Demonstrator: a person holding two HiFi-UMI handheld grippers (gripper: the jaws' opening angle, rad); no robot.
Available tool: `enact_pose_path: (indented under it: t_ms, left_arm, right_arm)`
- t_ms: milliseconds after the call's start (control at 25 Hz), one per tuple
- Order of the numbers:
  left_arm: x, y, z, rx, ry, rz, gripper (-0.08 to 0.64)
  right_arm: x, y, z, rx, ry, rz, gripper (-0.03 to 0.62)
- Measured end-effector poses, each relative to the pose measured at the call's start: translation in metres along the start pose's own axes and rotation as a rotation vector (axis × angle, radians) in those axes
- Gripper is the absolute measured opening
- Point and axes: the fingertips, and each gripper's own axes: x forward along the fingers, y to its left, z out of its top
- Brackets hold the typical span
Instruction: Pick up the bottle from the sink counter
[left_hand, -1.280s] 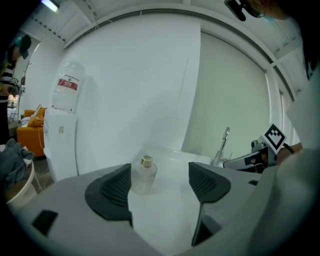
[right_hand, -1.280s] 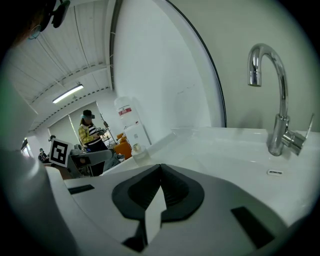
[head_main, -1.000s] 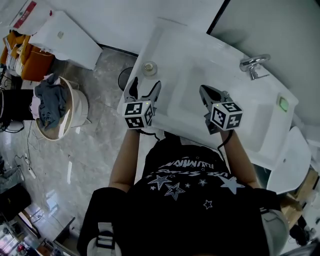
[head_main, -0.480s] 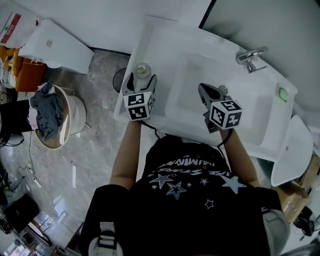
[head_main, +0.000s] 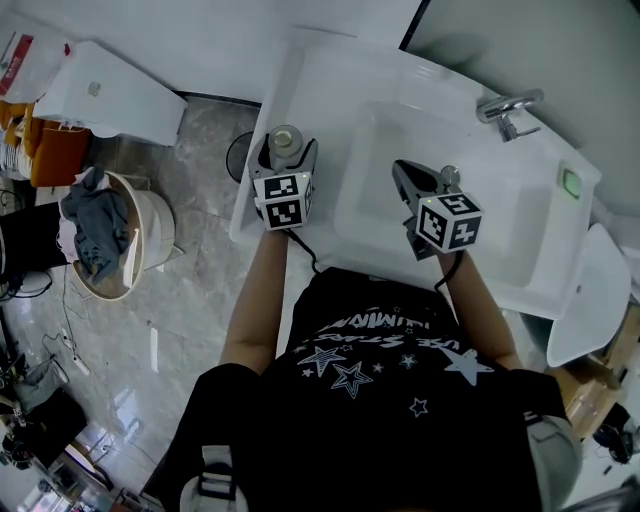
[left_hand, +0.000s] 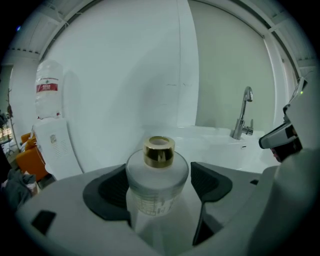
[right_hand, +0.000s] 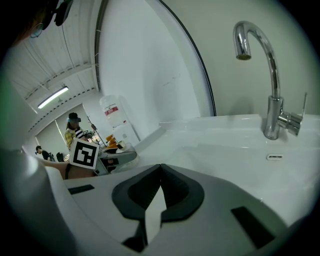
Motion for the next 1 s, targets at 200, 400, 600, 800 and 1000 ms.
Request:
enact_pose_path:
  t_ms: [200,400,600,800,1000]
  left_arm:
    - [0.005,0.004,0.000,0.003,0.010,0.051,0.371]
    - [0.011,0.006,-0.001,0.014,0.039,0.094,0.347]
    - [0.012,0.005,-0.001,0.023,0.045,0.079,0.344]
    - [0.007,0.008,-0.001,0.010,0.051,0.071,0.342]
    - [-0.010,0.003,0.017,-0.006,0.007,0.063,0.342]
  right_arm:
    - [-0.003,-0.002,-0.002,0.008,-0.002,-0.004,0.006]
    - [-0.007,-0.009,-0.001,0.027,-0.013,-0.013,0.006]
    - [-0.010,-0.011,0.000,0.030,-0.019,-0.009,0.006]
    - [-0.014,-0.011,0.004,0.024,-0.029,-0.004,0.006]
    - [-0.020,-0.008,0.005,0.013,-0.037,0.011,0.006]
